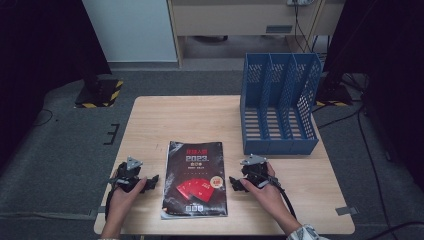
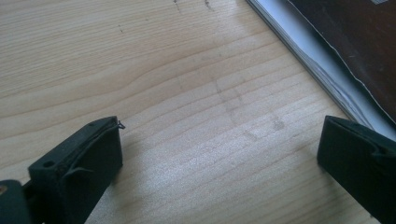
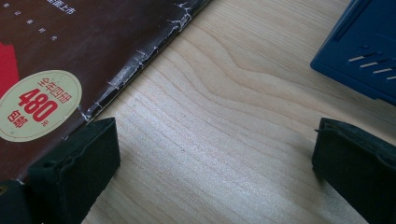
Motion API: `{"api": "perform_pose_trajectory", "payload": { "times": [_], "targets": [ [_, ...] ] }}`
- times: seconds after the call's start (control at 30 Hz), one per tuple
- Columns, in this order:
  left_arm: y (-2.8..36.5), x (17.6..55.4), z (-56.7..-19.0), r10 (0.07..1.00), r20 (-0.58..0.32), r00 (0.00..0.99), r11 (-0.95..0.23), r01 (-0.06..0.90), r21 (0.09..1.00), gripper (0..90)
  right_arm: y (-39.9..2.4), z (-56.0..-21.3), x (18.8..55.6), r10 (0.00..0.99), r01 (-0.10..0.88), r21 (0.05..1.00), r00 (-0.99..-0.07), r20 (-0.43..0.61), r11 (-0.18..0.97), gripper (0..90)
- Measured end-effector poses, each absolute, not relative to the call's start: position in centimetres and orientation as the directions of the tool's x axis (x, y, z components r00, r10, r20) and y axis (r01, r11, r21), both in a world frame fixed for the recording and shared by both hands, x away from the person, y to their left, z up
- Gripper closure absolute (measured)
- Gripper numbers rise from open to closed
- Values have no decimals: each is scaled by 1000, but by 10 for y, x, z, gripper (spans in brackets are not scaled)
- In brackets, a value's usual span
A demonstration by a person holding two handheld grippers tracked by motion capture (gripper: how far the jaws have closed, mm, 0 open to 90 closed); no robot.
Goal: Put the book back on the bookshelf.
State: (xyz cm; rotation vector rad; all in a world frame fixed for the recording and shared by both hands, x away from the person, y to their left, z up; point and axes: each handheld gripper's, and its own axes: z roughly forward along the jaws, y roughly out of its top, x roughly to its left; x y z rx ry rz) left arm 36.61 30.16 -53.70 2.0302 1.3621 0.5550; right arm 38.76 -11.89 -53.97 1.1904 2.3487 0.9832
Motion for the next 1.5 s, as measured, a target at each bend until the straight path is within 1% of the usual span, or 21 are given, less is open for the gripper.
{"api": "perform_pose_trajectory", "payload": {
  "times": [0.2, 0.33, 0.47, 0.5, 0.53, 0.57, 0.6, 0.63, 0.67, 0.7, 0.73, 0.77, 0.87, 0.93, 1.0, 1.03, 1.13, 1.2, 1.3, 1.5],
  "targets": [
    [301, 366, -536, 925, 1, 380, -275, 668, 691, 0, -119, -540, 388, 800, 573, 705, -600, 12, 418, 14],
    [301, 365, -533, 928, -50, 370, -233, 677, 699, 41, -119, -540, 388, 801, 574, 707, -599, 18, 413, 16],
    [297, 364, -529, 923, -66, 379, -230, 680, 696, 62, -120, -540, 387, 791, 562, 709, -612, 10, 426, 29],
    [292, 362, -526, 913, -90, 399, -228, 679, 698, 71, -120, -539, 387, 788, 559, 709, -616, 8, 430, 45],
    [289, 361, -524, 910, -97, 404, -227, 679, 698, 75, -120, -538, 386, 785, 562, 707, -619, 15, 429, 67],
    [289, 361, -524, 910, -97, 404, -227, 679, 698, 79, -120, -538, 386, 785, 562, 707, -619, 15, 429, 67],
    [282, 359, -519, 899, -103, 425, -235, 668, 706, 90, -119, -537, 386, 775, 551, 709, -632, 10, 440, 131],
    [282, 359, -519, 899, -103, 425, -235, 668, 706, 95, -119, -537, 386, 775, 551, 709, -632, 10, 440, 131],
    [278, 357, -518, 893, -115, 435, -234, 666, 708, 96, -117, -535, 384, 760, 541, 717, -649, 24, 440, 207],
    [270, 352, -515, 879, -131, 459, -242, 664, 708, 102, -115, -534, 383, 747, 532, 720, -664, 29, 445, 218],
    [270, 352, -515, 879, -131, 459, -242, 664, 708, 111, -115, -534, 383, 747, 532, 720, -664, 29, 445, 218],
    [263, 346, -514, 865, -141, 481, -258, 668, 698, 116, -109, -532, 380, 721, 514, 731, -691, 43, 449, 247],
    [258, 340, -514, 860, -168, 482, -251, 686, 682, 138, -99, -526, 374, 680, 503, 748, -727, 94, 434, 254],
    [258, 342, -515, 862, -195, 467, -226, 699, 678, 180, -94, -524, 370, 657, 492, 754, -746, 107, 436, 253],
    [258, 343, -516, 864, -205, 461, -216, 705, 675, 187, -90, -523, 368, 647, 484, 758, -755, 108, 438, 253],
    [258, 344, -517, 862, -216, 459, -211, 712, 670, 218, -84, -524, 364, 624, 472, 759, -774, 112, 448, 247],
    [255, 345, -519, 861, -207, 465, -227, 714, 662, 232, -80, -525, 362, 612, 464, 756, -783, 108, 460, 241],
    [251, 346, -521, 857, -210, 471, -233, 717, 656, 269, -77, -528, 361, 606, 470, 754, -786, 121, 459, 239],
    [243, 348, -521, 853, -201, 481, -249, 715, 653, 281, -72, -532, 360, 599, 475, 742, -791, 125, 473, 231],
    [240, 348, -521, 858, -187, 478, -257, 716, 649, 295, -66, -535, 356, 605, 458, 734, -792, 81, 501, 183]
  ]
}}
